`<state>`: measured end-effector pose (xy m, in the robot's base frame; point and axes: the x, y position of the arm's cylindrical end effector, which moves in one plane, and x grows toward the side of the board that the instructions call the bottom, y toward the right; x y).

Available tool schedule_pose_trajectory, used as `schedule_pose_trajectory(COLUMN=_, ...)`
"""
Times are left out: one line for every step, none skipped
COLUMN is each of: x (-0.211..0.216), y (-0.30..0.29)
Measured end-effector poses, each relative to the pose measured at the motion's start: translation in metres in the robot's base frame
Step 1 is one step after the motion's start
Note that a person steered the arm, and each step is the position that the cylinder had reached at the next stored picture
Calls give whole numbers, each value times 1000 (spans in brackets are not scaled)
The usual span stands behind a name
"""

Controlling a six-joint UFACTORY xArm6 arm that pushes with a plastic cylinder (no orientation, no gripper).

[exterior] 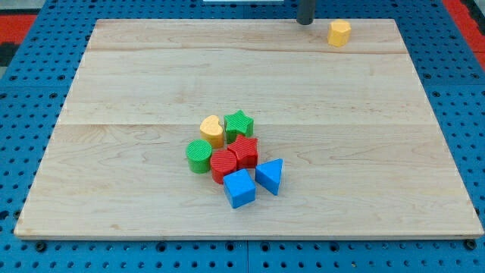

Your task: Push the yellow hexagon towards down

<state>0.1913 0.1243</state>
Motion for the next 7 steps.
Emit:
schedule_pose_trajectory(x=1, y=19)
schedule_pose_trajectory(x=1, y=64)
schedule_pose_trajectory(x=1, y=84)
schedule_pose_trajectory(x=1, y=81)
schedule_pose_trajectory(x=5, y=81)
schedule_pose_trajectory(x=30, y=81)
schedule_pose_trajectory(x=52, y=81)
